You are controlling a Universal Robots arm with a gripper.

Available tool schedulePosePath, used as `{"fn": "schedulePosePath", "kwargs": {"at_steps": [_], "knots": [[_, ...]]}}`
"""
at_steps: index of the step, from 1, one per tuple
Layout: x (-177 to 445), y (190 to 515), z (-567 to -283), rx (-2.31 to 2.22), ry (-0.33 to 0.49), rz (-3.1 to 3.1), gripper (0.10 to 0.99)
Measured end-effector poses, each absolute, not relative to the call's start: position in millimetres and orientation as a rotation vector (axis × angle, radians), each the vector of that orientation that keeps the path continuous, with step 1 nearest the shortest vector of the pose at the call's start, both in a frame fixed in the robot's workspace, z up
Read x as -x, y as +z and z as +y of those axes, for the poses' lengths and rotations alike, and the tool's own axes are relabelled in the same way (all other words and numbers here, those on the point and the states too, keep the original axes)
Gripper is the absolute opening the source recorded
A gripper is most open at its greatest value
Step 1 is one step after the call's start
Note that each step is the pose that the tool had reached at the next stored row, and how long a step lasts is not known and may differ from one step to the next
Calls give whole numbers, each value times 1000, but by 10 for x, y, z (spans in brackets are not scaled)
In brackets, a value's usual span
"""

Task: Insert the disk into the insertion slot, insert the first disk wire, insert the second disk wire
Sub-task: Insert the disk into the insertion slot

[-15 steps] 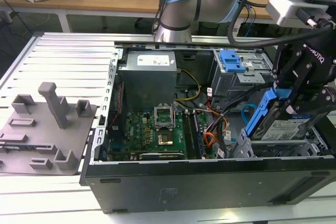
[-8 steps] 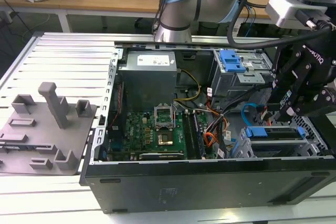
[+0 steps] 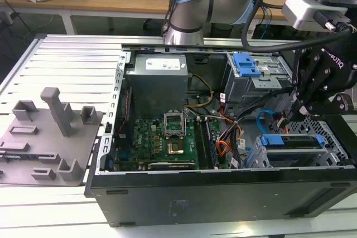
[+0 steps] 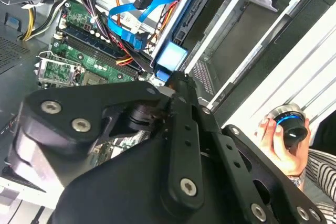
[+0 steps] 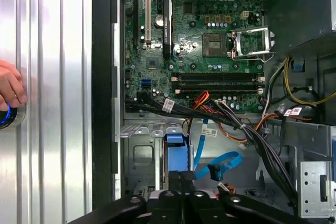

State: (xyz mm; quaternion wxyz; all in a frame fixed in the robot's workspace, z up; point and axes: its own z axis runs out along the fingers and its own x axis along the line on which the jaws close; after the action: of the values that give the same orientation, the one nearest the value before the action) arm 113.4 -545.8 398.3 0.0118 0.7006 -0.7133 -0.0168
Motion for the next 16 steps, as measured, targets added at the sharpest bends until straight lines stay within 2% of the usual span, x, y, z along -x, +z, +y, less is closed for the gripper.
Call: {"fn": "schedulePosePath", "kwargs": {"at_steps": [16], "knots": [[-1227,3876,-5454,-2182,-58,-2221,106]]}}
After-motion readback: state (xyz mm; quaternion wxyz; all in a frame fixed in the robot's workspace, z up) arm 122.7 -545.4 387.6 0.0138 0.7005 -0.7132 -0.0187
